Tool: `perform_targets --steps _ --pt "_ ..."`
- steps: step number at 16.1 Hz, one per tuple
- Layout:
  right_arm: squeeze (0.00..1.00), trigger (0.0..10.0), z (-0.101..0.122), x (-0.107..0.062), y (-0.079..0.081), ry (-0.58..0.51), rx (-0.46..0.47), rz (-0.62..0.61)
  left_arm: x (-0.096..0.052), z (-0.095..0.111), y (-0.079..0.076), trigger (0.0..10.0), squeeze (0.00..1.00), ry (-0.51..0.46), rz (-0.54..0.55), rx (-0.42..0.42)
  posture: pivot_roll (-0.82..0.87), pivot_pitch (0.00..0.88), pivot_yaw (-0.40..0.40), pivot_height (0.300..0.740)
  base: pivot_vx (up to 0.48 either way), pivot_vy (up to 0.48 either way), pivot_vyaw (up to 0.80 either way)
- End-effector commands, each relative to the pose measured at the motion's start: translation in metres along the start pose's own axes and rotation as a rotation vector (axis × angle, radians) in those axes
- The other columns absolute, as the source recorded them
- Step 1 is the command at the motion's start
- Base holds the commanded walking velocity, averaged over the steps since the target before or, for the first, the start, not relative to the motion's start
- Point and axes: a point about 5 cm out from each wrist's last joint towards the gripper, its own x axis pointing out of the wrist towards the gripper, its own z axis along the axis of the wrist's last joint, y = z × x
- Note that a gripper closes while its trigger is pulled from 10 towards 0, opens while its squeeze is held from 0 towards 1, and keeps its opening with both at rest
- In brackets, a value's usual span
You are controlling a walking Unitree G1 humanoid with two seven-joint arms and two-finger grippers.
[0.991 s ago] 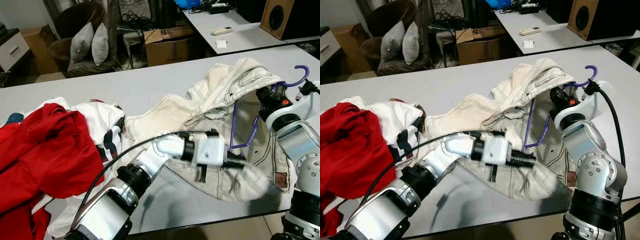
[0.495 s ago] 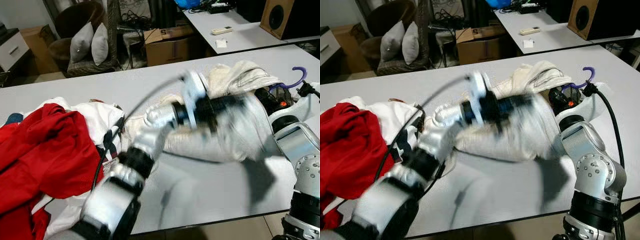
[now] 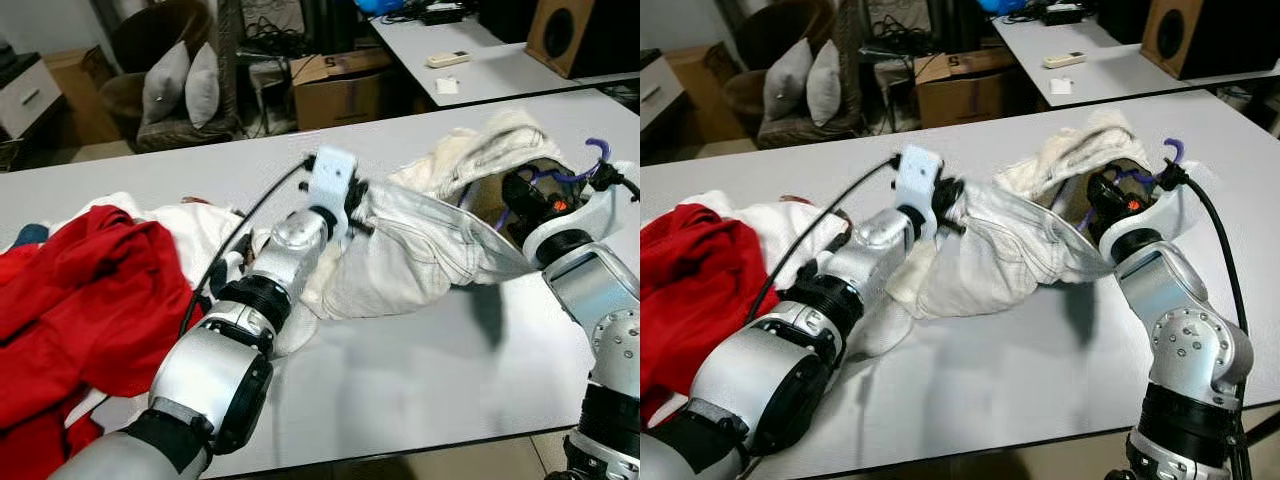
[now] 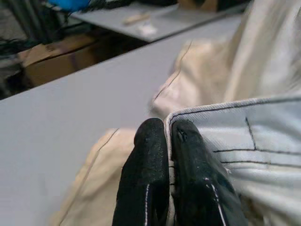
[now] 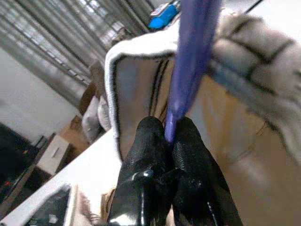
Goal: Hang hanger
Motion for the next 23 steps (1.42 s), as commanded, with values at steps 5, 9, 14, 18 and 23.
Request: perform_targets --steps 5,9,14,18,23 --pt "0.00 10.0 0.017 -0.015 0.005 -0.063 0.043 0.014 -0.018 -0.061 0.001 0.0 0.00 0.271 -0.059 0.201 -0.10 0.000 0.160 0.740 0.000 0.000 0.00" --pt "0.00 10.0 0.016 -0.018 0.001 -0.034 0.030 -0.017 -0.024 -0.073 -0.031 10.0 0.79 0.240 -0.348 0.159 -0.10 0.000 0.158 0.740 0.000 0.000 0.00" --pt "0.00 10.0 0.013 -0.022 -0.001 0.001 0.015 -0.042 -0.029 -0.054 -0.006 10.0 1.00 0.107 -0.412 0.106 -0.10 0.000 0.140 0.740 0.000 0.000 0.00" --pt "0.00 10.0 0.012 -0.029 -0.005 0.029 -0.017 -0.069 -0.046 -0.023 0.011 10.0 0.00 -0.119 -0.507 -0.076 -0.09 0.000 0.131 0.740 0.000 0.000 0.00" --pt "0.00 10.0 0.006 -0.038 -0.001 0.120 -0.151 -0.072 -0.087 0.002 0.036 10.0 0.00 -0.215 -0.336 0.014 -0.06 0.000 0.101 0.740 0.000 0.000 0.00"
